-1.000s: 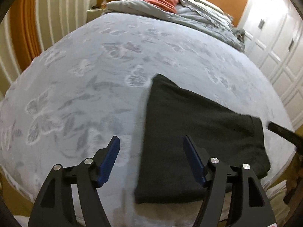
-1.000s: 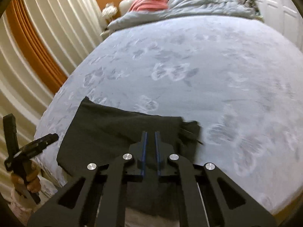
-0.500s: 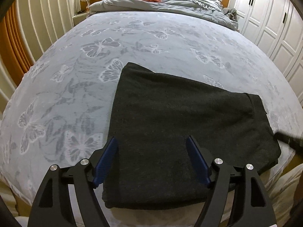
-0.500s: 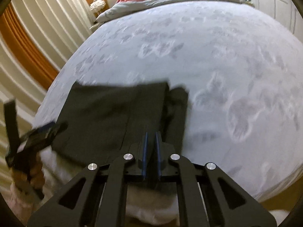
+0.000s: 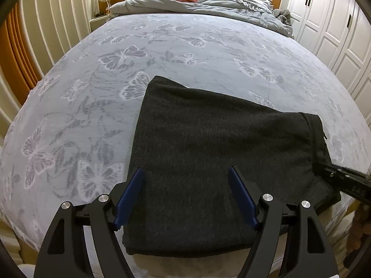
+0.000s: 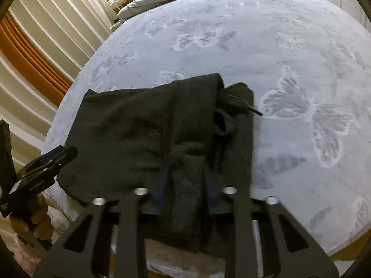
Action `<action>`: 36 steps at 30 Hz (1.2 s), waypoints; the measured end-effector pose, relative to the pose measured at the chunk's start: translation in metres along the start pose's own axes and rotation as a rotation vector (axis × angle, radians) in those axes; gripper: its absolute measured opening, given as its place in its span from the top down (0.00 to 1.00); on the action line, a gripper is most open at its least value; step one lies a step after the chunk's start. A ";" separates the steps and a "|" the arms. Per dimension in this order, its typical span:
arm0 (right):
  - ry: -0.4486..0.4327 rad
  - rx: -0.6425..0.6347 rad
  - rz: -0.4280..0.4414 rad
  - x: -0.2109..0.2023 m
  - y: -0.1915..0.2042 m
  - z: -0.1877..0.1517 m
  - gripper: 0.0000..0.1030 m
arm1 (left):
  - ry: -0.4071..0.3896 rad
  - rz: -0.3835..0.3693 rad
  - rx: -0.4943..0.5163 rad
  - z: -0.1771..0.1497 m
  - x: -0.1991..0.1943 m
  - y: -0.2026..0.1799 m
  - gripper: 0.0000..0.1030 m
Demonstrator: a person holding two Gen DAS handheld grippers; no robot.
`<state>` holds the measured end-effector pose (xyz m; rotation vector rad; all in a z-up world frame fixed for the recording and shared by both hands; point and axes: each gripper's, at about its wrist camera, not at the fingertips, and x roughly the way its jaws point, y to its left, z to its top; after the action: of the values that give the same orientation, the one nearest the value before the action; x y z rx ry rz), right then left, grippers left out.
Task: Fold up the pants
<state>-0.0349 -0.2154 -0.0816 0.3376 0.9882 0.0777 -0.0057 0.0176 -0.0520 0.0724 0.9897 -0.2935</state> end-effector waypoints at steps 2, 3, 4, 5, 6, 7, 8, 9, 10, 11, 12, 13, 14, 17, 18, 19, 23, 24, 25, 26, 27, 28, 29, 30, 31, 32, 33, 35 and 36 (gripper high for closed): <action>-0.087 -0.053 0.042 -0.029 0.017 0.007 0.90 | -0.001 -0.008 -0.007 0.000 0.000 0.002 0.30; -0.123 -0.068 0.062 -0.044 0.024 0.012 0.90 | -0.002 -0.009 -0.012 -0.001 0.000 0.003 0.30; -0.135 -0.077 0.066 -0.050 0.027 0.015 0.90 | -0.001 -0.011 -0.017 -0.001 0.000 0.004 0.30; -0.119 -0.095 0.050 -0.046 0.026 0.016 0.89 | 0.001 -0.012 -0.020 -0.001 0.000 0.006 0.30; -0.089 -0.107 0.015 -0.035 0.022 0.016 0.88 | 0.004 -0.014 -0.024 -0.001 0.001 0.007 0.30; -0.014 -0.107 -0.075 -0.011 0.010 0.012 0.83 | 0.006 -0.020 -0.027 -0.001 0.001 0.008 0.30; 0.030 -0.095 -0.128 0.002 0.001 0.009 0.82 | 0.005 -0.021 -0.027 -0.001 0.000 0.009 0.30; 0.034 -0.045 -0.115 0.010 -0.015 0.001 0.76 | 0.001 -0.018 -0.027 -0.002 -0.001 0.011 0.30; -0.002 0.018 -0.058 0.002 -0.025 -0.003 0.76 | -0.002 -0.013 -0.028 -0.002 -0.002 0.012 0.29; -0.003 0.055 -0.038 -0.005 -0.029 -0.003 0.75 | -0.001 -0.016 -0.035 -0.003 -0.003 0.014 0.28; -0.020 0.083 -0.040 -0.016 -0.033 -0.004 0.75 | 0.001 -0.025 -0.049 -0.004 -0.004 0.018 0.28; -0.051 0.088 -0.059 -0.026 -0.036 -0.004 0.75 | 0.003 -0.044 -0.070 -0.004 -0.005 0.022 0.28; -0.070 0.088 -0.078 -0.035 -0.037 -0.004 0.74 | 0.000 -0.065 -0.079 -0.005 -0.007 0.024 0.28; -0.061 0.119 -0.028 -0.053 -0.046 -0.009 0.72 | -0.052 -0.165 -0.036 -0.008 -0.023 0.016 0.27; -0.042 0.139 0.025 -0.055 -0.049 -0.014 0.72 | -0.070 -0.196 -0.004 -0.010 -0.028 0.009 0.25; -0.014 0.149 0.089 -0.054 -0.049 -0.019 0.72 | -0.093 -0.241 0.054 -0.014 -0.036 -0.004 0.22; 0.105 0.151 0.202 -0.030 -0.036 -0.037 0.61 | -0.091 -0.340 0.221 -0.030 -0.042 -0.048 0.17; 0.120 0.139 0.187 -0.023 -0.033 -0.038 0.61 | -0.079 -0.356 0.257 -0.034 -0.041 -0.058 0.17; 0.124 0.129 0.182 -0.019 -0.029 -0.039 0.65 | -0.067 -0.366 0.297 -0.038 -0.039 -0.070 0.17; 0.124 0.126 0.181 -0.016 -0.028 -0.038 0.70 | -0.061 -0.370 0.325 -0.042 -0.037 -0.079 0.17; 0.120 0.134 0.180 -0.015 -0.028 -0.036 0.71 | -0.055 -0.373 0.352 -0.045 -0.035 -0.087 0.17; 0.115 0.137 0.191 -0.016 -0.027 -0.034 0.71 | -0.046 -0.372 0.384 -0.049 -0.031 -0.097 0.17; 0.107 0.137 0.212 -0.019 -0.026 -0.030 0.75 | -0.039 -0.370 0.413 -0.051 -0.029 -0.105 0.17; 0.101 0.142 0.237 -0.021 -0.025 -0.027 0.76 | -0.033 -0.361 0.444 -0.054 -0.025 -0.115 0.17; 0.101 0.148 0.267 -0.022 -0.025 -0.024 0.81 | -0.031 -0.354 0.461 -0.057 -0.023 -0.121 0.17; 0.099 0.162 0.301 -0.023 -0.026 -0.020 0.85 | -0.029 -0.352 0.473 -0.058 -0.019 -0.125 0.17; 0.099 0.176 0.326 -0.022 -0.027 -0.017 0.87 | -0.030 -0.345 0.483 -0.058 -0.015 -0.132 0.17; 0.103 0.186 0.360 -0.019 -0.023 -0.009 0.87 | -0.032 -0.337 0.479 -0.056 -0.007 -0.138 0.17; 0.107 0.174 0.360 -0.020 -0.020 -0.008 0.87 | -0.037 -0.330 0.475 -0.054 -0.002 -0.142 0.17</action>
<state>-0.0545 -0.2364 -0.0758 0.6749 1.0332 0.3412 -0.0899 -0.1077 -0.0694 0.3357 0.8767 -0.8272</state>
